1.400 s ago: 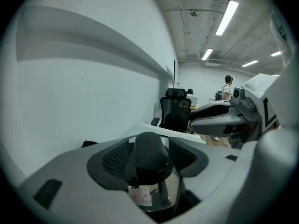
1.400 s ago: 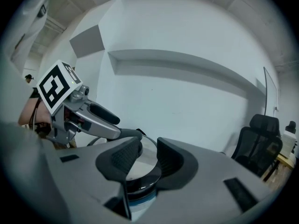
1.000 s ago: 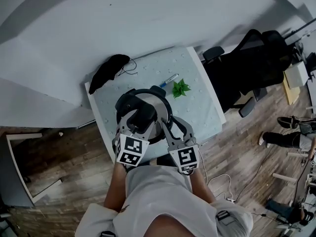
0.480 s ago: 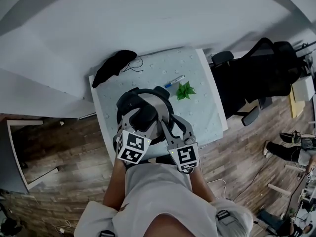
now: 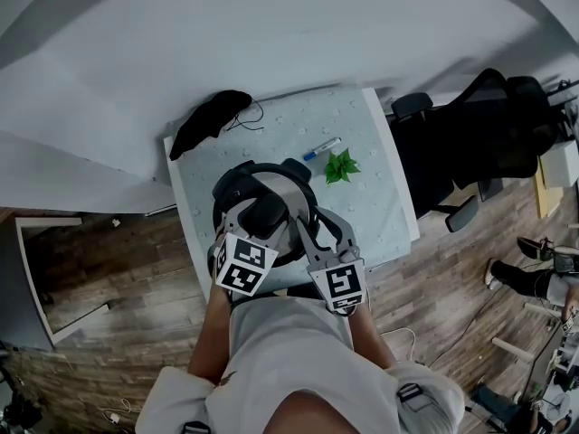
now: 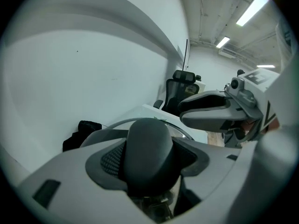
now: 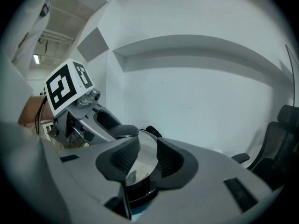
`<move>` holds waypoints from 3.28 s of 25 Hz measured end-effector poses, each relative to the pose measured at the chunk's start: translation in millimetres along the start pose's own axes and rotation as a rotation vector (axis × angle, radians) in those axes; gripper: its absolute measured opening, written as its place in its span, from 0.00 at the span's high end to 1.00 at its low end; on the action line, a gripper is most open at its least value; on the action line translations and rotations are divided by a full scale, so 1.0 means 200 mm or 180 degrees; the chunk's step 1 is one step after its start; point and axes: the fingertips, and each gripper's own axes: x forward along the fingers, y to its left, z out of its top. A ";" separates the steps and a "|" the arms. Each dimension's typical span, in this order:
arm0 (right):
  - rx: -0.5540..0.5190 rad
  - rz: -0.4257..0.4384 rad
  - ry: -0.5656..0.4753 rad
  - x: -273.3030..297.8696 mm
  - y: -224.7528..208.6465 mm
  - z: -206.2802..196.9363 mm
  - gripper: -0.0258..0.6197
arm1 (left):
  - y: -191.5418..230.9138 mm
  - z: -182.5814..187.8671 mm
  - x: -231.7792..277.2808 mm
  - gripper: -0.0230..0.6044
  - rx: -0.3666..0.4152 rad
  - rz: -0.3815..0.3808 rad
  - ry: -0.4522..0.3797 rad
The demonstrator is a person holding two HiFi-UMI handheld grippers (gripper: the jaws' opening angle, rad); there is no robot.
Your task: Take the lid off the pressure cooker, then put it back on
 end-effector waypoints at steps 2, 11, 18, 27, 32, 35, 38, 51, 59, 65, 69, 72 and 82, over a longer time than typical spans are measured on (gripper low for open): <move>-0.0001 0.0005 0.0004 0.01 0.00 0.00 0.77 | 0.00 0.00 0.00 0.51 -0.0016 -0.0019 0.0012; -0.0016 0.0006 0.0001 0.02 0.01 0.01 0.77 | 0.00 0.00 0.01 0.52 -0.0026 -0.0042 0.0099; -0.0019 -0.0020 0.0011 0.02 0.00 0.01 0.77 | -0.01 0.00 0.00 0.53 0.0112 -0.0207 0.0110; -0.0024 -0.0071 0.0032 0.02 0.01 0.01 0.77 | -0.02 -0.01 0.01 0.53 0.0370 -0.0497 0.0118; -0.0019 -0.0123 0.0057 0.03 0.03 0.00 0.77 | -0.03 -0.01 0.00 0.53 0.0512 -0.0644 0.0118; -0.0018 -0.0167 0.0071 0.02 0.04 0.00 0.77 | -0.04 -0.01 0.00 0.53 0.0602 -0.0737 0.0130; -0.0011 -0.0221 0.0084 0.02 0.05 0.00 0.77 | -0.05 -0.01 -0.01 0.53 0.0688 -0.0824 0.0140; 0.0030 -0.0427 0.0113 -0.01 0.05 0.00 0.77 | -0.06 -0.01 -0.01 0.53 0.0946 -0.1080 0.0182; 0.0014 -0.0488 0.0100 -0.04 0.06 0.01 0.77 | -0.06 0.00 -0.02 0.53 0.0940 -0.1094 0.0163; 0.0003 -0.0527 0.0083 -0.05 0.06 0.02 0.77 | -0.07 0.02 -0.05 0.53 0.1055 -0.1099 0.0141; -0.0012 -0.0558 0.0054 -0.07 0.05 0.03 0.77 | -0.08 0.04 -0.07 0.53 0.1072 -0.1111 0.0130; -0.0017 -0.0592 0.0031 -0.09 0.05 0.04 0.77 | -0.08 0.05 -0.08 0.53 0.1074 -0.1100 0.0107; -0.0072 -0.0784 -0.0031 -0.18 0.05 0.08 0.77 | -0.11 0.12 -0.16 0.53 0.1124 -0.1103 -0.0006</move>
